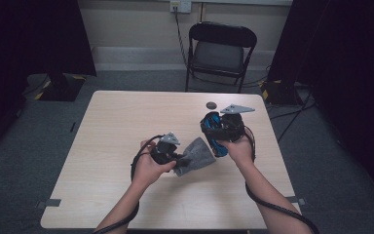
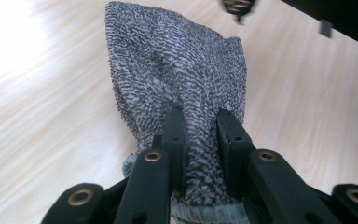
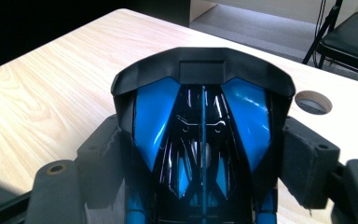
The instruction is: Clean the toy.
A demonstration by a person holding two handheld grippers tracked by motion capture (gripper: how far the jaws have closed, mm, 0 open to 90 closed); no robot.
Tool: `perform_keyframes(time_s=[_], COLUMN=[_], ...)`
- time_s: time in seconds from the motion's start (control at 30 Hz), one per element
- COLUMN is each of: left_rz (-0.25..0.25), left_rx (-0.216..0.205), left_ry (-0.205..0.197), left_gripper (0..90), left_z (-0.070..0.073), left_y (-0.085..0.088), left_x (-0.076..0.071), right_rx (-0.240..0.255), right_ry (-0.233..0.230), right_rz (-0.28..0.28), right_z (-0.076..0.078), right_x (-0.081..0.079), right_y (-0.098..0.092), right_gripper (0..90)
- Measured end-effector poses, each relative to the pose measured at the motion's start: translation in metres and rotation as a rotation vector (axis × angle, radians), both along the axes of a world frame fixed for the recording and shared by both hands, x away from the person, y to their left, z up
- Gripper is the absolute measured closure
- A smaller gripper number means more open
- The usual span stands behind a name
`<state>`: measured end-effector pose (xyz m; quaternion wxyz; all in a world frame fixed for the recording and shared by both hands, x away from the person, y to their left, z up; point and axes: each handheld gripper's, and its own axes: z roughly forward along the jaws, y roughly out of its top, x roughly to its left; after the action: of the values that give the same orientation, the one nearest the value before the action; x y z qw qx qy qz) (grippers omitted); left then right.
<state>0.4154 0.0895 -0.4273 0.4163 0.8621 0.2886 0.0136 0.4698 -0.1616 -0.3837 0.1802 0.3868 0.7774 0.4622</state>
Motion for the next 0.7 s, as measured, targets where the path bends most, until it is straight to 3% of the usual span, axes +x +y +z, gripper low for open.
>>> perform_keyframes(time_s=[0.23, 0.3, 0.7], left_rz=[0.094, 0.099, 0.179], left_rx=[-0.023, -0.029, -0.038], left_ry=[-0.033, -0.038, -0.067], left_gripper=[76.1, 76.1, 76.1], left_z=[0.010, 0.013, 0.023], left_y=[0.023, 0.027, 0.027], left_x=[0.011, 0.015, 0.028], right_rx=[0.002, 0.006, -0.003], right_ry=[0.009, 0.013, 0.014], right_rz=[0.010, 0.017, 0.067], right_z=[-0.006, -0.008, -0.022], right_x=[-0.005, -0.007, -0.024], right_y=[-0.006, -0.006, 0.001], right_gripper=[25.1, 25.1, 25.1])
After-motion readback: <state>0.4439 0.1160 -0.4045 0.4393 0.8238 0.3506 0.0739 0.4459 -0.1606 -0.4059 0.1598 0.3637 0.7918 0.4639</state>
